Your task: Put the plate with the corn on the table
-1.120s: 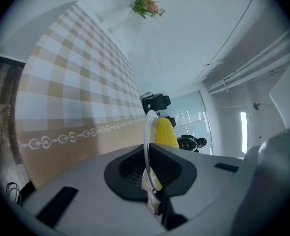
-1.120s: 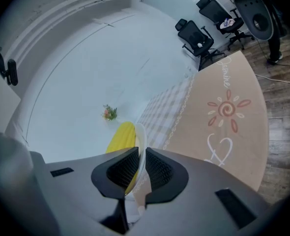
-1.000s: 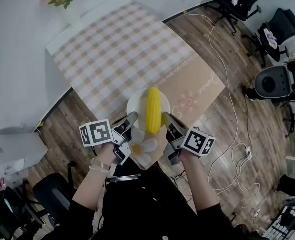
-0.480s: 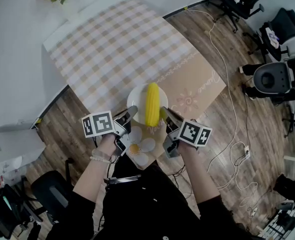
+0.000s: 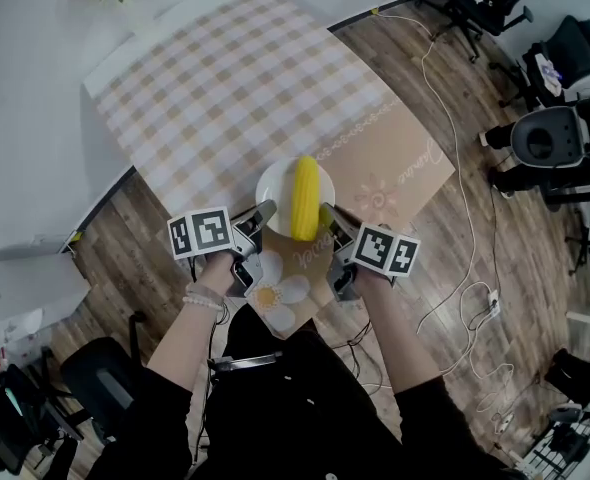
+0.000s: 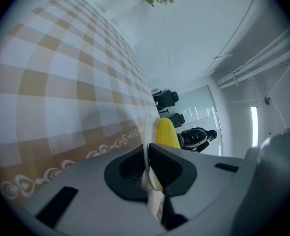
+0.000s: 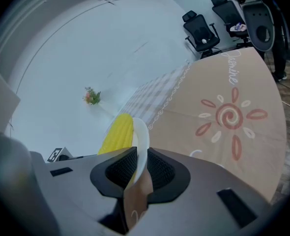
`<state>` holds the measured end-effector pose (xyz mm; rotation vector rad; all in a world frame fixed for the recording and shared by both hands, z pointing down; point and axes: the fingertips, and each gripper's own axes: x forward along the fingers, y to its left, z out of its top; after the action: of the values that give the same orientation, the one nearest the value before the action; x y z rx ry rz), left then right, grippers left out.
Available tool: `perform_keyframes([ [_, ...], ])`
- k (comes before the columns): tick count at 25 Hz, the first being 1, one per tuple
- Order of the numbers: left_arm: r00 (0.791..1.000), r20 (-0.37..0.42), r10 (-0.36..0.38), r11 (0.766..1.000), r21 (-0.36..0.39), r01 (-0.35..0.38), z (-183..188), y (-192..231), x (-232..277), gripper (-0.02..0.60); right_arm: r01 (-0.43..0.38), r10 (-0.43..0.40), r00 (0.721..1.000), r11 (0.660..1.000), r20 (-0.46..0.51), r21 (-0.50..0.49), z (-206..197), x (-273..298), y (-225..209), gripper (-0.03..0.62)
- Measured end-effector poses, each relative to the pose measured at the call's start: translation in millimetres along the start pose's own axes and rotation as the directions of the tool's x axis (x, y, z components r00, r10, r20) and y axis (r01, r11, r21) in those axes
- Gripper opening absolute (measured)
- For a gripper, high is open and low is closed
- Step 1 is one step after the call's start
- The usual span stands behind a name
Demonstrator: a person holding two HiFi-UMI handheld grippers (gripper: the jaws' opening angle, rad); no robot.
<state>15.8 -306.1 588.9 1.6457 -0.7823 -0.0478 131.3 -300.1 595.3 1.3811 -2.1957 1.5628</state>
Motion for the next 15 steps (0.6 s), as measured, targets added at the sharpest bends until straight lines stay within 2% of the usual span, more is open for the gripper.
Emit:
perform_keyframes([
  [5, 1.000, -0.010, 0.019, 1.000, -0.006, -0.019, -33, -3, 15, 0.026, 0.011, -0.012, 0.999, 0.999, -0.031, -0.034, -11, -21, -27, 0.098],
  [11, 0.999, -0.041, 0.034, 0.999, -0.025, -0.035, 10, 10, 15, 0.026, 0.073, -0.076, 0.995, 0.996, -0.072, -0.045, 7, 14, -11, 0.103],
  [15, 0.999, -0.034, 0.043, 0.999, 0.001, -0.043, -32, 9, 31, 0.026, 0.071, -0.076, 0.995, 0.995, -0.070, -0.072, -11, -11, -44, 0.107],
])
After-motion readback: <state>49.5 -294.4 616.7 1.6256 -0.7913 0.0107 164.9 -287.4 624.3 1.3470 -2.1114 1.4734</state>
